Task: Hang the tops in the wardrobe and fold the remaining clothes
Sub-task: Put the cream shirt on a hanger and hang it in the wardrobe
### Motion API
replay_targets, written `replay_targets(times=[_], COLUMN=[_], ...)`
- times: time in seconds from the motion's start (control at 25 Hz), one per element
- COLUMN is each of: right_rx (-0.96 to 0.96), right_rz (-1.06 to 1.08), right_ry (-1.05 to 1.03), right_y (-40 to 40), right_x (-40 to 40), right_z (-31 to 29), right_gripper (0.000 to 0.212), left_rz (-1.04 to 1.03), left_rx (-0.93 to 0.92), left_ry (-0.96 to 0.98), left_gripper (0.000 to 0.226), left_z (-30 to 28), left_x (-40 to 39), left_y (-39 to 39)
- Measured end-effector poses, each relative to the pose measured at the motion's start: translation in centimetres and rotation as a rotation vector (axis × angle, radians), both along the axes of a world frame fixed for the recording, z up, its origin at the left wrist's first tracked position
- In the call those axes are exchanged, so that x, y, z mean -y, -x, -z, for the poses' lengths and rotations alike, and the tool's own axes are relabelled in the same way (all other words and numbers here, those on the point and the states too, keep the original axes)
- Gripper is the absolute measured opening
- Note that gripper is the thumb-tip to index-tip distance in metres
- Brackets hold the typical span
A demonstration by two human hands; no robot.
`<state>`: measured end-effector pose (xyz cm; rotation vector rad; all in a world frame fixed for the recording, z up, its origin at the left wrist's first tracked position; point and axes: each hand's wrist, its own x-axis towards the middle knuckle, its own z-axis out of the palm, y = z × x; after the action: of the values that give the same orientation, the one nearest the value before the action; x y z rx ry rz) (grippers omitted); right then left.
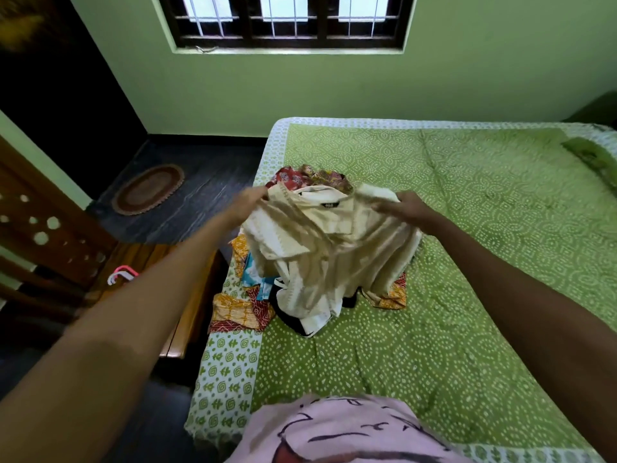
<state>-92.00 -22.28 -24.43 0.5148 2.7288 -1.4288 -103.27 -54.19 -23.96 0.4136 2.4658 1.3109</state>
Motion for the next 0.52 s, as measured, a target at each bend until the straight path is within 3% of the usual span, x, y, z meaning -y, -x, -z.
replay_targets(times=[0.12,0.24,0.4,0.52], right_rx=[-0.223,-0.279,-0.331,-0.282], right_rz=[0.205,0.086,0.110,0.116], right_ry=[-0.162,-0.219,-0.125,-0.103], right_y=[0.0,-0.8,-1.3,-1.2], right_x=[-0.5,0.0,1.0,1.4], right_z=[-0.8,-0.9,-2.1,-2.7], right_gripper=[0.026,0.028,0.036,0.046], left_rz=[-0.042,-0.021,-0.126,-0.061], left_rx=[-0.182,-0.261,-0.415,-0.416], left_ry=[0.105,0.378,0.418,0.408], left_gripper=[0.032,0.055,0.068,0.057], left_z=[-2.0,-3.5,-6.0,-6.5], left_x=[1.1,1.3,1.8,3.3], left_y=[0.3,-0.3,-3.0,-4.4])
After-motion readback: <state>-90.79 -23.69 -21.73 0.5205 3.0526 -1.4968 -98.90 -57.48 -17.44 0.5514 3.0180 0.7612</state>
